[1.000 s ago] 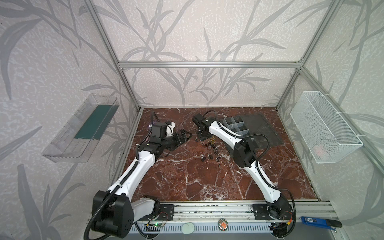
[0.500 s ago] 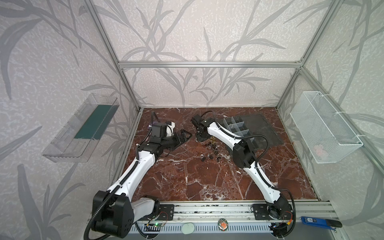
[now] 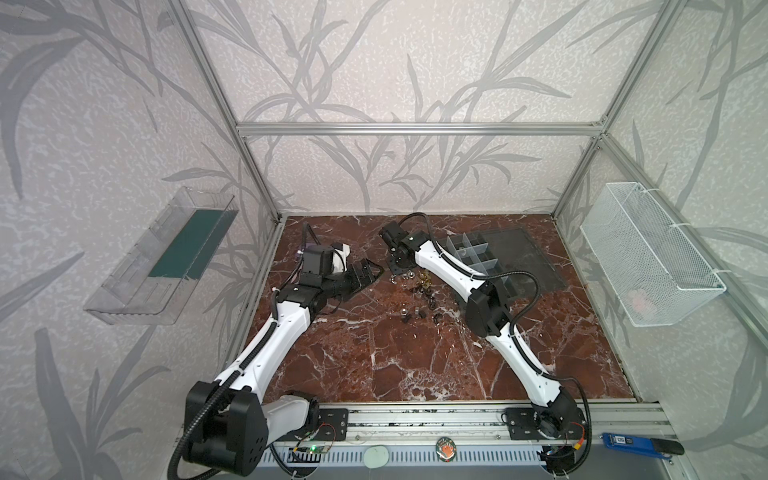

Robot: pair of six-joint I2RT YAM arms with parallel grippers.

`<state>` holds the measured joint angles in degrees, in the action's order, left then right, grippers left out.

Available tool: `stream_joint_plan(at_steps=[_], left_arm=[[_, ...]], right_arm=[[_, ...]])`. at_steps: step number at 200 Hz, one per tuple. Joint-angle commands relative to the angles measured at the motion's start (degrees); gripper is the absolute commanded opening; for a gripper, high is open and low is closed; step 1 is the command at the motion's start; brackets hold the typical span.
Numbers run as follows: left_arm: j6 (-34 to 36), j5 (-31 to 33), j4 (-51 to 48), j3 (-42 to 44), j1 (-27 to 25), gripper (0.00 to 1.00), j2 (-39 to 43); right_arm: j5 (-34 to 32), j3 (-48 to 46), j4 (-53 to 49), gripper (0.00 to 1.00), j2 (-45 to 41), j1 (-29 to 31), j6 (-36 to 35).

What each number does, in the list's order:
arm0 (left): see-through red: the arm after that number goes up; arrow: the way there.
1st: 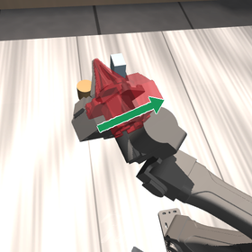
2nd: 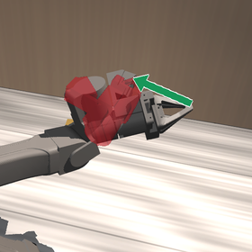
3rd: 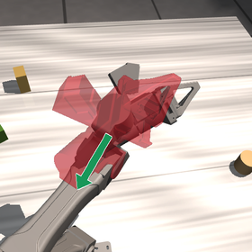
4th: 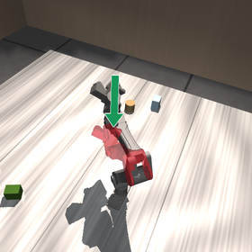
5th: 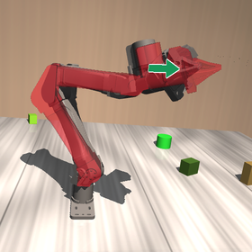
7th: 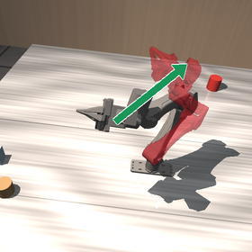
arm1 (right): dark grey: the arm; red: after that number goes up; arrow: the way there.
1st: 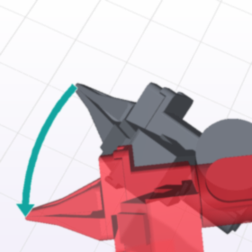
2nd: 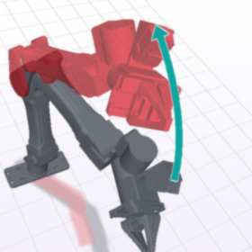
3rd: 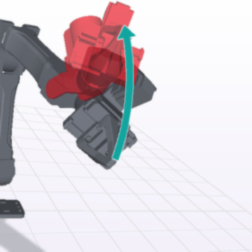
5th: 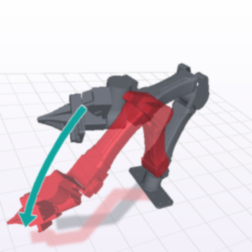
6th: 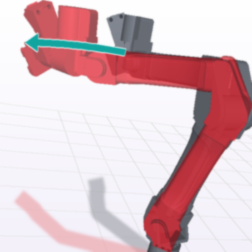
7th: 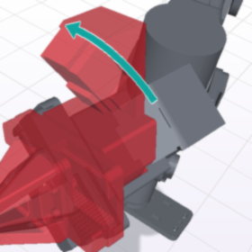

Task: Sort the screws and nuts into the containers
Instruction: 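Lower the right gripper and grasp the steel wing nut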

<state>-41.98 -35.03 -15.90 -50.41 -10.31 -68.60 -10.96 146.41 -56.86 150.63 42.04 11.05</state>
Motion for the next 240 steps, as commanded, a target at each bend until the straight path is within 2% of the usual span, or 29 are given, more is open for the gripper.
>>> stream_joint_plan(at_steps=[1,129,176,208,240], left_arm=[[0.8,-0.2,-1.0,-0.5,0.4,0.99,0.8],[1.1,0.3,-1.9,-0.5,0.5,0.99,1.4],[1.1,0.3,-2.0,-0.4,0.5,0.99,1.4],[1.0,0.2,-1.9,-0.5,0.5,0.99,1.4],[1.0,0.2,-2.1,-0.6,0.5,0.99,1.5]], right_arm=[[-0.3,1.5,-0.6,0.3,2.0,-0.3,-0.5],[2.3,1.1,0.6,0.19,5.0,-1.2,0.2],[2.3,1.2,0.5,0.11,5.2,-1.5,0.1],[2.3,1.2,0.3,0.0,4.9,-1.6,0.0],[2.8,1.5,0.3,0.0,3.4,-1.8,0.1]])
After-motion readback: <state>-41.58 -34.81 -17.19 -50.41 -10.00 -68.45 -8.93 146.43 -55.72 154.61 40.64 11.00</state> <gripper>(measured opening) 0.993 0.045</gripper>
